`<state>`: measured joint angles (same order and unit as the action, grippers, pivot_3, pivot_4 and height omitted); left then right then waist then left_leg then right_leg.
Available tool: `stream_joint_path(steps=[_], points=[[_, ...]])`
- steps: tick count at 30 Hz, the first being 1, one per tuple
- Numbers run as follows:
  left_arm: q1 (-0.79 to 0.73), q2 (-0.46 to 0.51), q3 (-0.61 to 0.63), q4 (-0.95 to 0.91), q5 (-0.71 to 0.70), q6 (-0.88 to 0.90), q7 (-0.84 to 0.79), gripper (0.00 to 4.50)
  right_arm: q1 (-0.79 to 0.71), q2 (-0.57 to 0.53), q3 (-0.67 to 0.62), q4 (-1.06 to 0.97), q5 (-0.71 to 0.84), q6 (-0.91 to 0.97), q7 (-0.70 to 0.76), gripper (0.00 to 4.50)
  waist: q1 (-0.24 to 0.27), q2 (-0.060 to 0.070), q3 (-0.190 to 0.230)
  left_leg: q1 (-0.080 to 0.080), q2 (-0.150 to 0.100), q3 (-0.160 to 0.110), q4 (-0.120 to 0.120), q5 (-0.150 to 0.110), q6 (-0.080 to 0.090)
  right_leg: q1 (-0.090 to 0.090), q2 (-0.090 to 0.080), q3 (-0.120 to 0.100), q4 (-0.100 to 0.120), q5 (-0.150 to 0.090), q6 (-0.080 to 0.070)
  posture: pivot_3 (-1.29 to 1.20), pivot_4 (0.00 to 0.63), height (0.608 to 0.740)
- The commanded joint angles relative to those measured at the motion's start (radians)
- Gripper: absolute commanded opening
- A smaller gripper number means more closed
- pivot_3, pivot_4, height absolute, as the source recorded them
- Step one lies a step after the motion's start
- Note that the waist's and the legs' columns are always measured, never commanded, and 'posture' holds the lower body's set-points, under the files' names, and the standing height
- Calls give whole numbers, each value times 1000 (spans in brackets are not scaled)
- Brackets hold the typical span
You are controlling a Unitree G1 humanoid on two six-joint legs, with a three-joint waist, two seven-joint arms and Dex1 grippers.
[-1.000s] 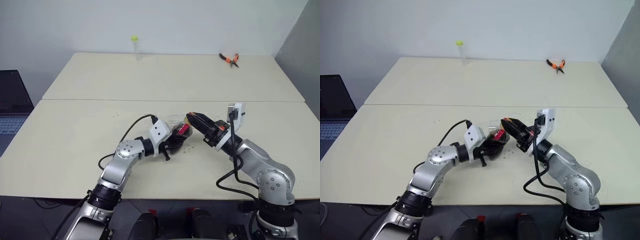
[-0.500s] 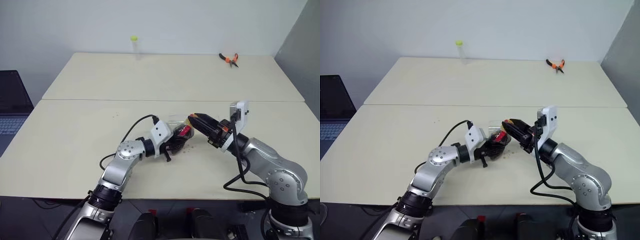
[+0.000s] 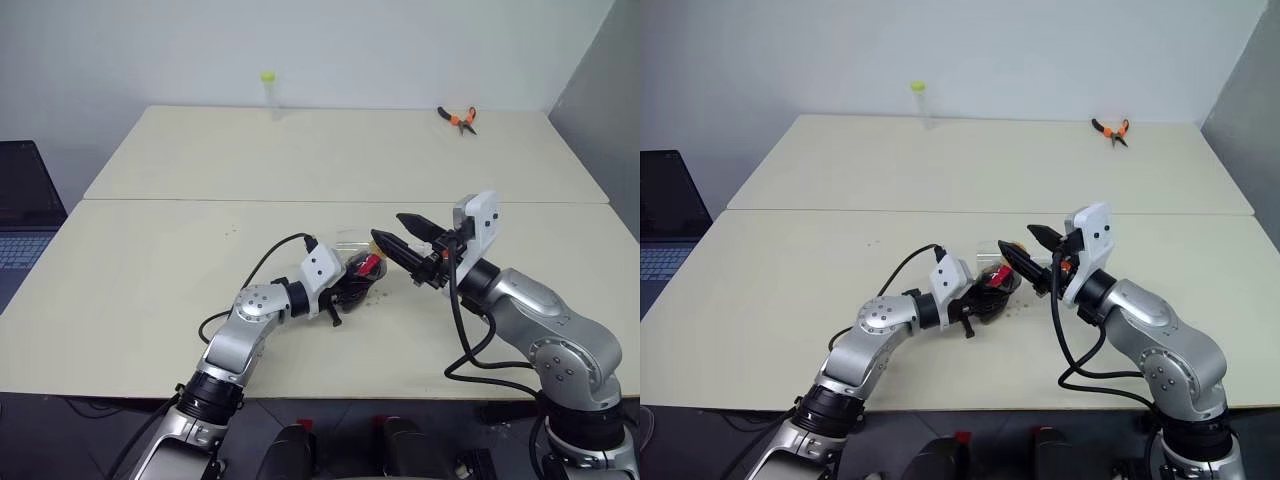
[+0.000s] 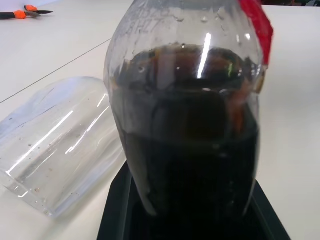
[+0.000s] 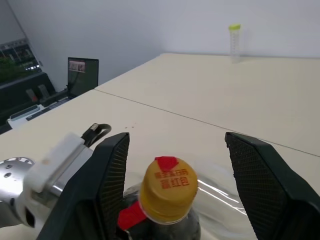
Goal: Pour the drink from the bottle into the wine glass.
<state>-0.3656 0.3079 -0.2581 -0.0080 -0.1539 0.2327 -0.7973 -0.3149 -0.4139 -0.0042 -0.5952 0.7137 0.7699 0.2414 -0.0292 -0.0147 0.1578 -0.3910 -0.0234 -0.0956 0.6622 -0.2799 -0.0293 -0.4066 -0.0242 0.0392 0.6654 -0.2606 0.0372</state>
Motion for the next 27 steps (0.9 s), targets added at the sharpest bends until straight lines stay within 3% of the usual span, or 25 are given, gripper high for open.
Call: stream_joint_path(steps=[1,15,18,22,27], points=[[-16,-7,1,-25,-4,-17,-1,794,12,-13,-8,-12,-36,-32,24,3260,0,0,0,0,0,0,0,0,0,0,0,0,0,0,0,0,150,740],[-16,-6,2,-22,-3,-19,-1,793,107,-109,-69,-32,-70,-39,94,3260,1,0,0,0,0,0,0,0,0,0,0,0,0,0,0,0,150,740],[-16,-5,2,-23,-4,-18,-1,792,116,-130,-108,-56,-7,-28,133,3260,1,0,0,0,0,0,0,0,0,0,0,0,0,0,0,0,150,740],[-17,-5,0,-23,-4,-18,-3,792,86,-124,-113,-99,76,6,144,3260,1,0,0,0,0,0,0,0,0,0,0,0,0,0,0,0,150,740],[-21,-7,0,-17,-4,-22,-5,792,28,-76,-60,-93,34,-2,83,3260,1,0,0,0,0,0,0,0,0,0,0,0,0,0,0,0,150,740]])
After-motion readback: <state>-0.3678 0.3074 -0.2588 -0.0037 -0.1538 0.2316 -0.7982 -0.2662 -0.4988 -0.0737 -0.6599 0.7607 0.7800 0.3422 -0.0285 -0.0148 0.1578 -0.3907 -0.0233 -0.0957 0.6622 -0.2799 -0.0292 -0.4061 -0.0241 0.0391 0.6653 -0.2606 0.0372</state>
